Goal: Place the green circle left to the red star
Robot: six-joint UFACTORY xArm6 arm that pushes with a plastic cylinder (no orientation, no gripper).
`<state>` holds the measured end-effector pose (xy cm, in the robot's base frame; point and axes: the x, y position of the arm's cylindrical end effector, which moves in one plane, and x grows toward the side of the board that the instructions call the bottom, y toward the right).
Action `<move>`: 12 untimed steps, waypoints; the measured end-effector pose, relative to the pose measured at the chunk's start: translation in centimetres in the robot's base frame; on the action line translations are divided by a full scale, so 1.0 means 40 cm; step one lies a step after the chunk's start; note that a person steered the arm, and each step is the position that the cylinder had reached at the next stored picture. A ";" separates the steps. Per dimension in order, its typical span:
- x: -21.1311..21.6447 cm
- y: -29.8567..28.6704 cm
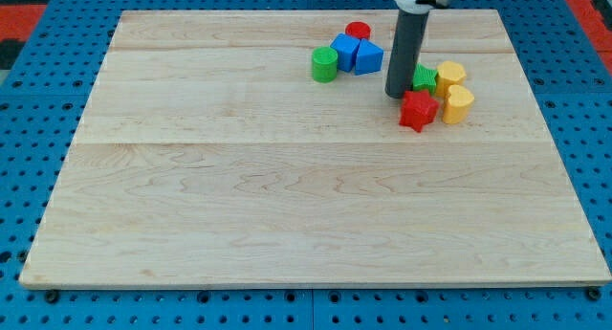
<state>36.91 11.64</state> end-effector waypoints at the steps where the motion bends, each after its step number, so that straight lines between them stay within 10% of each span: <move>1: 0.000 -0.186; 6: -0.395 -0.457; 12: -0.090 -0.209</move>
<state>33.29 3.30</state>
